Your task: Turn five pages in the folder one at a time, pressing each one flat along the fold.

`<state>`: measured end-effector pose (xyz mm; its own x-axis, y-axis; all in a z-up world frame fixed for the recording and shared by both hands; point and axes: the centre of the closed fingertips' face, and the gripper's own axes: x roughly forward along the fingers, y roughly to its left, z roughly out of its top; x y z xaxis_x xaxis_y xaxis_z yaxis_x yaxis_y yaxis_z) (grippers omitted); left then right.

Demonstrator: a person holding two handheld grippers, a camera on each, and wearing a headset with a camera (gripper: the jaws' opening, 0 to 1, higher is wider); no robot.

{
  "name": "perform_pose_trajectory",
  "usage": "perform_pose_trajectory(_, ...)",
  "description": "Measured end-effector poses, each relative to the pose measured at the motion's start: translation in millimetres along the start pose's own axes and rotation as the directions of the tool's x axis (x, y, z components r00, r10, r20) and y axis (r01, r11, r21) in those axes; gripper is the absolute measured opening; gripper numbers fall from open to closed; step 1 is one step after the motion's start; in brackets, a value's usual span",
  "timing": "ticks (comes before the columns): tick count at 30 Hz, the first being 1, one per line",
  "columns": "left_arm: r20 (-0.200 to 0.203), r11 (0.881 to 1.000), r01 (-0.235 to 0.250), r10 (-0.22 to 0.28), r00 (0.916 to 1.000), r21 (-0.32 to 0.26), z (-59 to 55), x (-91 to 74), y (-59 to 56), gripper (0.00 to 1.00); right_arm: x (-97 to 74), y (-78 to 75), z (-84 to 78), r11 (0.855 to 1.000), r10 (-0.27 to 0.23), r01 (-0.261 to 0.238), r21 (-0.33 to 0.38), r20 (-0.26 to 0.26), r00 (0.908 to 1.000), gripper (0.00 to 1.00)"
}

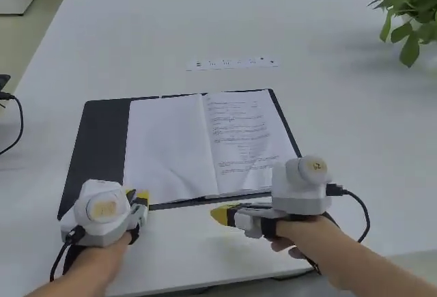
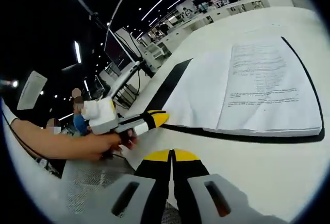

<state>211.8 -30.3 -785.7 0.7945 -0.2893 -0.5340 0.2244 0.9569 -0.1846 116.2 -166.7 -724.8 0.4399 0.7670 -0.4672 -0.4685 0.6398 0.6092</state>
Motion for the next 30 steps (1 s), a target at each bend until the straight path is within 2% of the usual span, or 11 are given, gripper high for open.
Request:
perform_pose_trajectory(3, -0.054, 0.998, 0.061, -0.062, 0.9966, -0.009, 0.7, -0.2, -5.6, 0.16, -21.2, 9.5, 6.0, 1.0, -0.004, 0.003, 0.005, 0.036, 0.9993, 0.0)
perform_pose_trajectory(6, -0.102, 0.998, 0.057, -0.059, 0.993, -0.024, 2.8, -6.1, -4.6, 0.14, -39.6, 7.2, 9.3, 0.997, -0.064, 0.066, -0.03, 0.044, 0.9969, 0.0)
perform_pose_trajectory(8, -0.092, 0.996, 0.053, -0.059, 0.994, -0.067, 10.8, -14.5, -7.0, 0.12, -53.1, 11.4, 15.5, 0.995, -0.081, 0.085, -0.045, 0.081, 0.9934, 0.0)
perform_pose_trajectory(10, -0.107, 0.986, 0.082, -0.098, 0.9894, -0.142, 12.2, -22.6, -13.1, 0.13, -65.3, 15.8, 22.8, 0.995, -0.087, 0.092, -0.03, 0.126, 0.9881, 0.0)
perform_pose_trajectory(13, -0.118, 0.977, 0.126, -0.147, 0.9821, -0.17, 22.6, -45.4, -29.9, 0.19, -83.5, 11.6, 37.7, 0.984, -0.153, 0.167, -0.053, 0.2, 0.9677, 0.0)
perform_pose_trajectory(16, -0.054, 0.977, 0.152, -0.162, 0.9853, -0.148, 44.9, -70.0, -37.3, 0.22, -105.5, 7.5, 58.4, 0.958, -0.231, 0.269, -0.098, 0.288, 0.9293, 0.0)
perform_pose_trajectory(20, 0.001, 0.98, 0.159, -0.16, 0.9871, -0.119, 64.0, -97.1, -41.9, 0.31, -125.6, 3.4, 73.4, 0.921, -0.298, 0.361, -0.145, 0.334, 0.8941, 0.0)
perform_pose_trajectory(21, 0.029, 0.982, 0.163, -0.161, 0.9866, -0.097, 71.1, -106.2, -43.2, 0.37, -132.8, 2.0, 78.8, 0.906, -0.318, 0.393, -0.157, 0.36, 0.877, 0.02)
perform_pose_trajectory(24, 0.074, 0.989, 0.137, -0.133, 0.9884, -0.062, 81.3, -129.7, -42.3, 0.49, -147.1, -3.1, 85.5, 0.899, -0.358, 0.428, -0.094, 0.408, 0.8401, 0.2)
perform_pose_trajectory(26, 0.086, 0.992, 0.119, -0.115, 0.9896, -0.041, 83.0, -139.4, -40.5, 0.54, -151.5, -9.4, 83.3, 0.901, -0.367, 0.428, -0.068, 0.404, 0.8377, 0.32)
perform_pose_trajectory(30, 0.103, 0.996, 0.086, -0.084, 0.9911, -0.016, 80.9, -158.6, -38.5, 0.67, -158.5, -18.1, 76.5, 0.881, -0.4, 0.467, -0.073, 0.41, 0.8197, 0.47)
